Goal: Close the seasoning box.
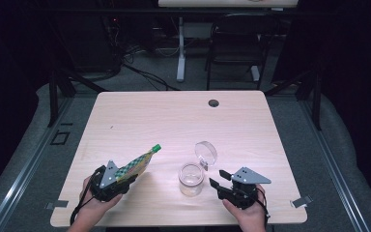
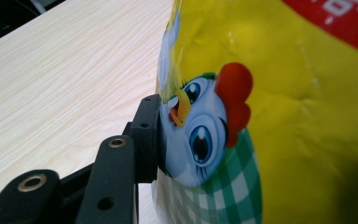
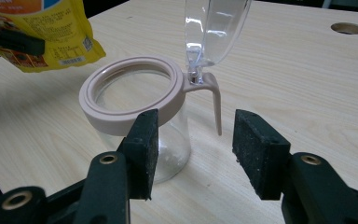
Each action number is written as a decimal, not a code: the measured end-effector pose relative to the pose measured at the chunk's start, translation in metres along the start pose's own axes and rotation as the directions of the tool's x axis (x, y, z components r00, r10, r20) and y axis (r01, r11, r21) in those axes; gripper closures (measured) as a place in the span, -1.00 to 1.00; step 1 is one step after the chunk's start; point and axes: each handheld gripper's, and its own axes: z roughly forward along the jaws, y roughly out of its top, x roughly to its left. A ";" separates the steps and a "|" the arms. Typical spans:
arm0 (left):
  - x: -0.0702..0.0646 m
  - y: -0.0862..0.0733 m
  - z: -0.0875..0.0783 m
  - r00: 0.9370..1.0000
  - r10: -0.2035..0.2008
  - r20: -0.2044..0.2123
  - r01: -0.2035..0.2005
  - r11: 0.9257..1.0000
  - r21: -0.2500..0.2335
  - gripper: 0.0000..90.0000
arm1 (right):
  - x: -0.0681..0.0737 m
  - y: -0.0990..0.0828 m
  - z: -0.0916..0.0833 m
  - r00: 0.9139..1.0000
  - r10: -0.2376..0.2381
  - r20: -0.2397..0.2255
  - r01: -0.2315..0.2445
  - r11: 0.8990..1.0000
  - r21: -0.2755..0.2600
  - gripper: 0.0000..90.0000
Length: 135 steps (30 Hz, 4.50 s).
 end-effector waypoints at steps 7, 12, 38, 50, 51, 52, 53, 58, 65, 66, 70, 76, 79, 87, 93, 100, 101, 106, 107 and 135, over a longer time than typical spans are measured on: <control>-0.002 0.009 -0.002 0.998 0.060 0.001 -0.060 0.996 0.062 0.32 | -0.002 0.001 -0.003 1.000 0.027 -0.002 -0.027 1.000 -0.016 0.00; -0.004 0.016 -0.002 0.996 0.089 -0.009 -0.087 0.991 0.102 0.32 | -0.001 0.001 -0.003 1.000 0.020 -0.002 -0.021 1.000 -0.020 -0.01; -0.029 0.036 0.005 0.958 0.264 -0.110 -0.235 0.946 0.225 0.32 | 0.002 0.002 -0.004 1.000 -0.021 0.013 0.021 0.999 -0.026 0.06; -0.039 0.038 0.012 0.941 0.315 -0.122 -0.280 0.929 0.242 0.32 | 0.005 0.002 -0.003 0.999 -0.036 0.013 0.036 0.999 -0.028 0.07; -0.039 0.039 0.011 0.940 0.318 -0.124 -0.282 0.928 0.243 0.32 | 0.005 0.002 -0.004 0.999 -0.037 0.013 0.037 0.999 -0.028 0.07; -0.039 0.039 0.011 0.940 0.318 -0.124 -0.282 0.928 0.243 0.32 | 0.005 0.002 -0.004 0.999 -0.037 0.013 0.037 0.999 -0.028 0.07; -0.039 0.039 0.012 0.938 0.321 -0.128 -0.284 0.927 0.246 0.32 | 0.005 0.002 -0.004 0.999 -0.037 0.013 0.038 0.999 -0.029 0.08; -0.039 0.041 0.011 0.931 0.339 -0.135 -0.298 0.920 0.256 0.32 | 0.005 0.002 -0.004 0.999 -0.044 0.014 0.044 0.999 -0.027 0.08; -0.042 0.045 0.011 0.910 0.387 -0.148 -0.335 0.897 0.287 0.32 | 0.007 0.003 -0.004 0.998 -0.064 0.013 0.065 0.998 -0.020 0.15; -0.042 0.045 0.012 0.913 0.376 -0.156 -0.326 0.905 0.273 0.32 | 0.008 0.003 -0.004 0.998 -0.069 0.010 0.069 0.997 -0.021 0.16; -0.043 0.047 0.011 0.902 0.403 -0.158 -0.346 0.890 0.296 0.32 | 0.010 0.003 -0.004 0.996 -0.083 0.012 0.083 0.996 -0.016 0.16; -0.046 0.049 0.011 0.886 0.435 -0.160 -0.372 0.874 0.313 0.32 | 0.012 0.004 -0.004 0.995 -0.099 0.018 0.099 0.995 -0.017 0.17; -0.046 0.050 0.010 0.883 0.443 -0.155 -0.380 0.869 0.317 0.32 | 0.013 0.004 -0.005 0.994 -0.107 0.019 0.107 0.994 -0.017 0.17; -0.045 0.055 0.009 0.875 0.469 -0.120 -0.408 0.847 0.342 0.32 | 0.016 0.006 -0.006 0.991 -0.130 0.017 0.130 0.991 -0.024 0.28; -0.045 0.061 0.008 0.868 0.487 -0.100 -0.424 0.830 0.362 0.32 | 0.022 0.007 -0.006 0.986 -0.165 0.011 0.166 0.986 -0.022 0.38; -0.047 0.069 0.008 0.839 0.540 -0.075 -0.470 0.787 0.400 0.32 | 0.029 0.009 -0.006 0.978 -0.206 0.013 0.206 0.978 -0.017 0.43; -0.047 0.070 0.008 0.833 0.548 -0.069 -0.479 0.779 0.404 0.32 | 0.030 0.009 -0.006 0.978 -0.209 0.013 0.209 0.978 -0.018 0.43; -0.050 0.074 0.010 0.820 0.569 -0.055 -0.500 0.761 0.413 0.32 | 0.034 0.010 -0.001 0.975 -0.223 0.000 0.223 0.975 -0.002 0.43; -0.052 0.075 0.011 0.817 0.575 -0.051 -0.505 0.755 0.418 0.32 | 0.035 0.011 0.000 0.972 -0.236 -0.004 0.236 0.972 0.007 0.43; -0.054 0.081 0.014 0.803 0.596 -0.014 -0.536 0.731 0.423 0.32 | 0.053 0.038 0.029 0.923 -0.384 -0.030 0.385 0.922 0.042 0.32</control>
